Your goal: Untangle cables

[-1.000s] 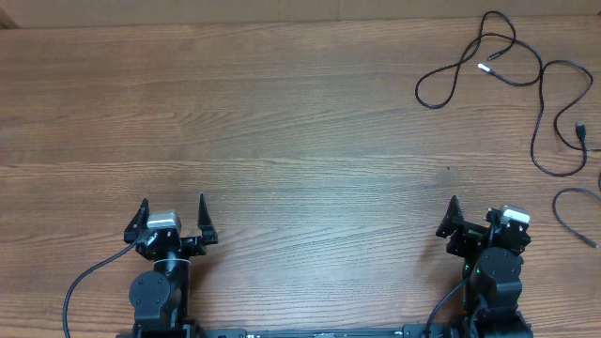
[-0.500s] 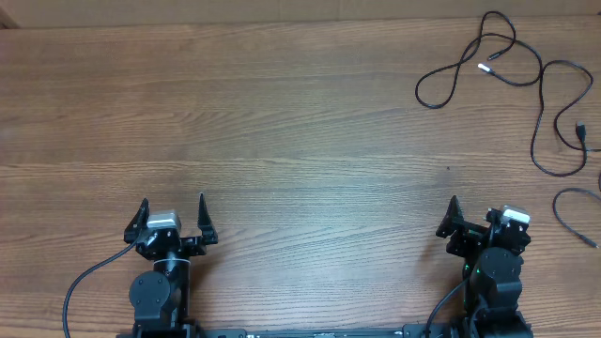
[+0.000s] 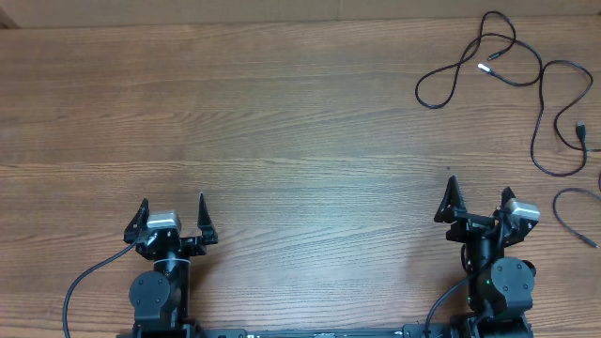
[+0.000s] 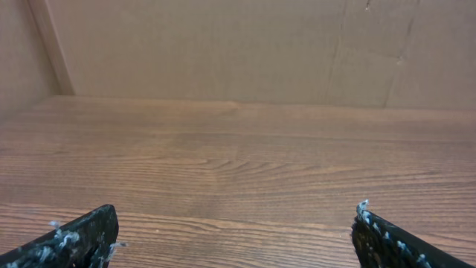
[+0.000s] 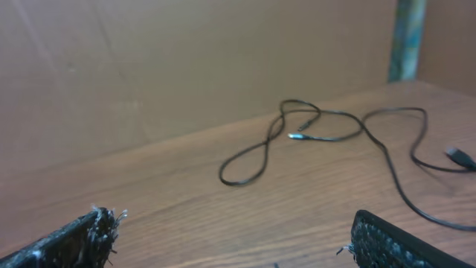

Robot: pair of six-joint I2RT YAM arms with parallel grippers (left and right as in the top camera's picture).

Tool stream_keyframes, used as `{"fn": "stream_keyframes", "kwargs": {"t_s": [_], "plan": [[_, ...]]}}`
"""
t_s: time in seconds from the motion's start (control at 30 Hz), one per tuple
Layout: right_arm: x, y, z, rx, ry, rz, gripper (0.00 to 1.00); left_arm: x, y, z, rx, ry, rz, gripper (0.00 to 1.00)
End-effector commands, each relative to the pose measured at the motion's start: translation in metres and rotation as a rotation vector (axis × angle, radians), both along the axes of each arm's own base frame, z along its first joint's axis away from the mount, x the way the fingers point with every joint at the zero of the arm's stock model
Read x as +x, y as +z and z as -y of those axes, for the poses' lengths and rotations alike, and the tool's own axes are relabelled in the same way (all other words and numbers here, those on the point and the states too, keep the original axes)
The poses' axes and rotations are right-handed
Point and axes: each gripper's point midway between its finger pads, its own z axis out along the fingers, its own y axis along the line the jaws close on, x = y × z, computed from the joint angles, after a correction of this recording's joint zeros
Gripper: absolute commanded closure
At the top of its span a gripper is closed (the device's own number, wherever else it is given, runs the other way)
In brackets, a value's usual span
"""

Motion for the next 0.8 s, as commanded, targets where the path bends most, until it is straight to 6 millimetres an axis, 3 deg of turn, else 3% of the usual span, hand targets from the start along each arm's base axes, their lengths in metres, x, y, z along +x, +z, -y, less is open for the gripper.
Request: {"fn": "stream_keyframes", "kwargs": {"t_s": [0.0,0.5,0.77], "plan": [[0.001,0.002,-0.008,0.005,0.058,0.013,0.0,0.0,0.0,-0.001,0.018,-0.002,0.003,0.0],[0.0,-0.016,-0.007,0.002,0.083,0.06,0.0,0.0,0.0,-0.001,0.018,-0.002,0.003,0.0],[0.0,-0.017,-0.013,-0.186,0.125,0.044,0.0,0.0,0.0,-0.001,0.018,-0.002,0.003,0.0]]}}
